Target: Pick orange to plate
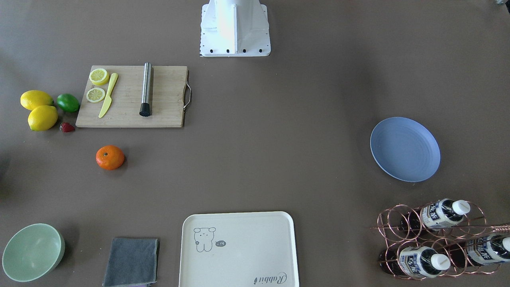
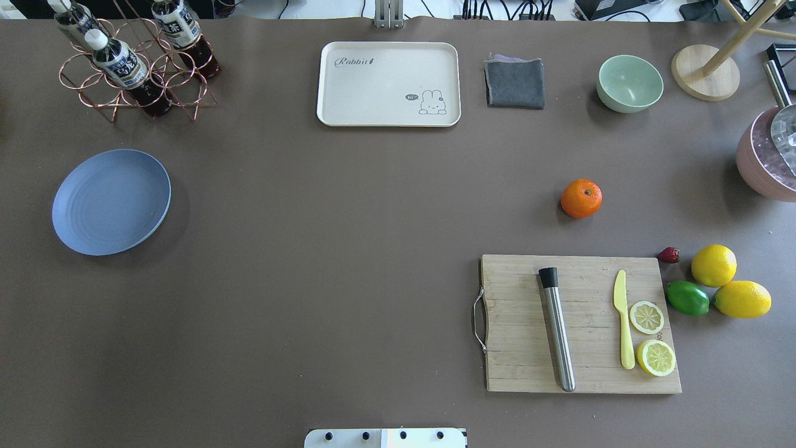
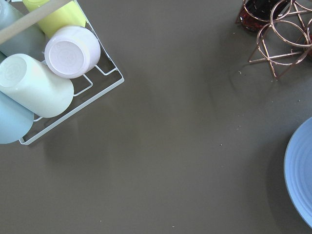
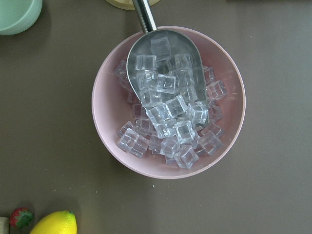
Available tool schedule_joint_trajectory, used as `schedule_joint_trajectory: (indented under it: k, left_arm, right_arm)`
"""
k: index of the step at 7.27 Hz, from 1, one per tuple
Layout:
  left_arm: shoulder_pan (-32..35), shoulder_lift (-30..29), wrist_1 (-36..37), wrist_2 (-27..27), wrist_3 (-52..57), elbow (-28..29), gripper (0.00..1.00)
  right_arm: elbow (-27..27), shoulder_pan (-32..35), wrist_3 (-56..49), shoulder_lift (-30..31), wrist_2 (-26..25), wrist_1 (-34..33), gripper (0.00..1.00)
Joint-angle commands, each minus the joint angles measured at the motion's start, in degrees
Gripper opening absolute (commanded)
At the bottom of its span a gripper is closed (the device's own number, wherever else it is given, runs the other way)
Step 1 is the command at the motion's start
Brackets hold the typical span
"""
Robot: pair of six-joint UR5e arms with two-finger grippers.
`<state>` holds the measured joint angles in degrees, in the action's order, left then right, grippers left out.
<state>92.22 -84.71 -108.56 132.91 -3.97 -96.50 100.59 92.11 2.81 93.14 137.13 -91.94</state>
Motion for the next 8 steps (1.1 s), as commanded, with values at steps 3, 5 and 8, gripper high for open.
schedule_joint_trajectory:
  k: [3, 5, 8]
  left_arm:
    - [-0.4, -1.8, -2.9, -0.5, 0.1, 1.1, 0.98]
    - [-0.6, -3.1, -3.0, 0.1, -0.2, 3.2, 0.98]
    - [-2.4, -4.3, -9.1, 7.2, -7.8, 3.4, 0.98]
  right_arm:
    - [0.6, -1.1, 4.0, -2.6, 0.1, 0.1, 1.00]
    - [0.8, -1.8, 4.3, -3.9, 0.0, 0.1, 1.00]
    - [1.9, -2.6, 4.7, -5.2, 0.0, 0.1, 1.00]
